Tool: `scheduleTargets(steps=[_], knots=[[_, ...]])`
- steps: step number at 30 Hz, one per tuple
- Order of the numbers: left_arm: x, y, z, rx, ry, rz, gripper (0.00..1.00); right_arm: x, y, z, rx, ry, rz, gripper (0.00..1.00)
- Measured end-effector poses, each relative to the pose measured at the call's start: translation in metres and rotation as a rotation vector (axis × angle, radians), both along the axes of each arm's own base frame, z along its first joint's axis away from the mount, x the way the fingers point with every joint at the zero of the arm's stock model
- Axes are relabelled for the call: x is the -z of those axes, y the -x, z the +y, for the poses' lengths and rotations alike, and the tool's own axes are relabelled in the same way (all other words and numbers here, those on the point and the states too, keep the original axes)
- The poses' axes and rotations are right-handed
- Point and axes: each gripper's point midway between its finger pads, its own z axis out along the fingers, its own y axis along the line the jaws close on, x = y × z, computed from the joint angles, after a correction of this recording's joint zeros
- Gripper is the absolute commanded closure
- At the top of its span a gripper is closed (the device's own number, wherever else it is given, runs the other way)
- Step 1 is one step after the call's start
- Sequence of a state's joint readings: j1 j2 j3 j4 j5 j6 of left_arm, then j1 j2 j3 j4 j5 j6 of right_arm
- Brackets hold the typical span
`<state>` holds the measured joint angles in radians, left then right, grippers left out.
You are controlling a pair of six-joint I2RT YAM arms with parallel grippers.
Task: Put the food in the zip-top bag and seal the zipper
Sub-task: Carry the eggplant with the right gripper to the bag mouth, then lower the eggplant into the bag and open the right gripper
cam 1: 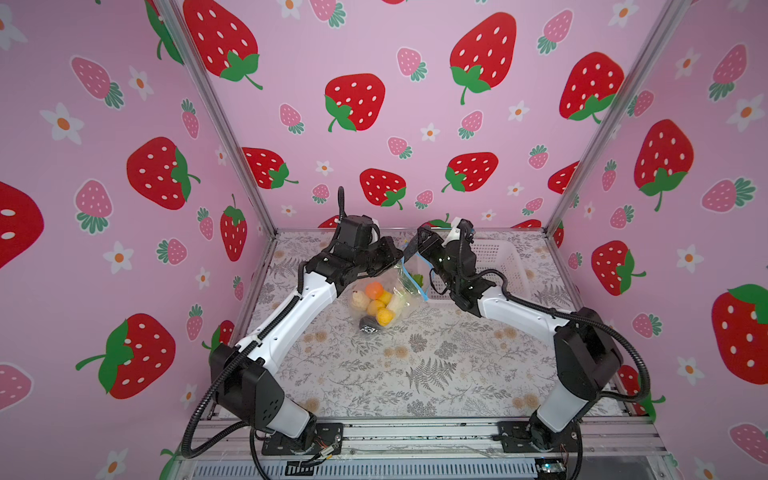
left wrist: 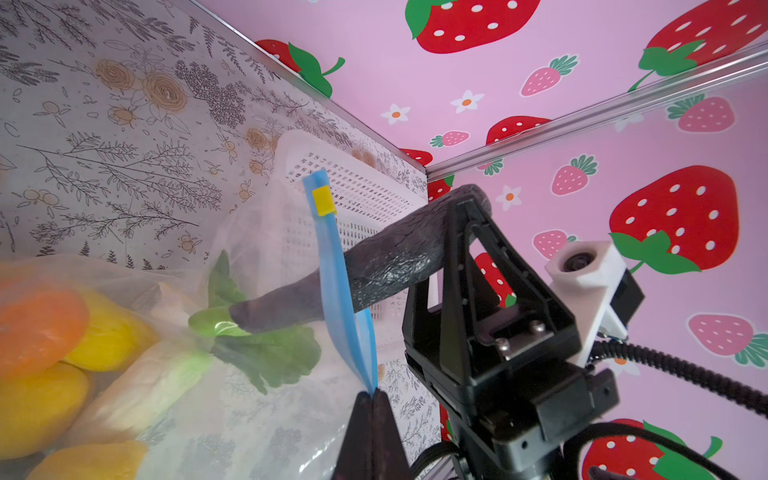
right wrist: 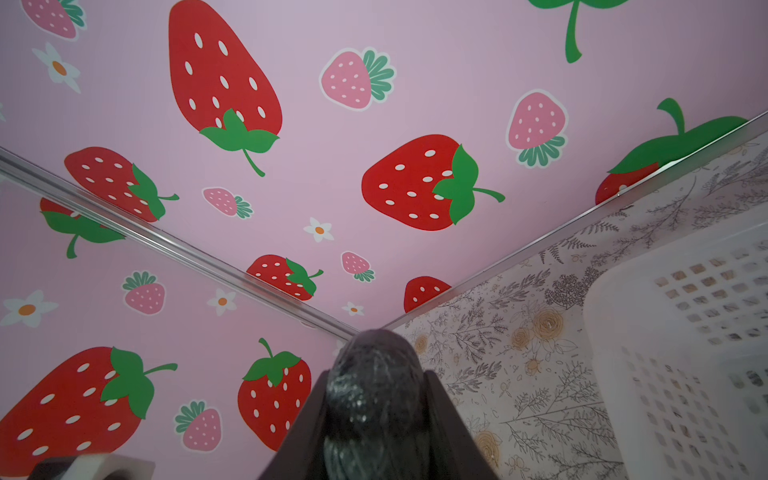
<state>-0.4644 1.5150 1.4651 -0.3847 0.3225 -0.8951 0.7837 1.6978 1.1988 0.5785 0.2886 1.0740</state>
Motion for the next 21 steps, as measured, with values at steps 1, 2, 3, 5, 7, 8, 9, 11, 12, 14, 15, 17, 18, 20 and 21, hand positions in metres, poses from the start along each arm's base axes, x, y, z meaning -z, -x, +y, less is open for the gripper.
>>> scheduleTargets(steps=[1, 2, 3, 5, 7, 8, 9, 11, 12, 14, 15, 17, 18, 20, 21], knots=[[0.000, 0.000, 0.000, 0.000, 0.001, -0.002, 1.00, 0.000, 0.002, 0.001, -0.003, 0.002, 0.001, 0.72], [-0.001, 0.000, 0.000, 0.000, 0.002, -0.004, 1.00, 0.000, 0.003, 0.002, -0.007, 0.004, 0.001, 0.72], [-0.001, 0.000, 0.000, 0.000, 0.002, -0.004, 1.00, 0.001, 0.004, 0.004, -0.010, 0.005, 0.001, 0.72], [-0.001, -0.001, 0.000, 0.000, 0.003, -0.006, 1.00, 0.002, 0.006, 0.006, -0.017, 0.008, 0.004, 0.70], [-0.001, -0.001, 0.000, 0.000, 0.003, -0.006, 1.00, 0.003, 0.007, 0.008, -0.021, 0.010, 0.007, 0.69], [-0.001, -0.001, 0.000, 0.000, 0.003, -0.007, 1.00, 0.003, 0.008, 0.008, -0.022, 0.012, 0.008, 0.68], [-0.002, 0.000, 0.000, 0.000, 0.004, -0.007, 1.00, 0.004, 0.008, 0.009, -0.023, 0.013, 0.010, 0.68], [-0.002, 0.000, 0.000, 0.000, 0.004, -0.009, 1.00, 0.006, 0.008, 0.009, -0.024, 0.018, 0.014, 0.68], [-0.003, 0.001, 0.001, -0.001, 0.005, -0.010, 1.00, 0.007, 0.008, 0.009, -0.024, 0.019, 0.016, 0.68], [-0.003, 0.002, 0.001, -0.001, 0.006, -0.011, 1.00, 0.009, 0.007, 0.010, -0.024, 0.023, 0.019, 0.68], [-0.003, 0.002, 0.001, -0.001, 0.006, -0.011, 1.00, 0.010, 0.006, 0.011, -0.026, 0.023, 0.020, 0.68], [-0.003, 0.003, 0.001, -0.001, 0.006, -0.011, 1.00, 0.013, 0.006, 0.013, -0.028, 0.028, 0.025, 0.67], [-0.003, 0.003, 0.001, -0.001, 0.006, -0.011, 1.00, 0.015, 0.005, 0.013, -0.029, 0.031, 0.028, 0.66], [-0.002, 0.002, 0.001, -0.001, 0.006, -0.012, 1.00, 0.017, 0.006, 0.015, -0.034, 0.035, 0.032, 0.64], [-0.003, 0.002, 0.001, -0.001, 0.007, -0.012, 1.00, 0.017, 0.006, 0.016, -0.036, 0.035, 0.033, 0.63]])
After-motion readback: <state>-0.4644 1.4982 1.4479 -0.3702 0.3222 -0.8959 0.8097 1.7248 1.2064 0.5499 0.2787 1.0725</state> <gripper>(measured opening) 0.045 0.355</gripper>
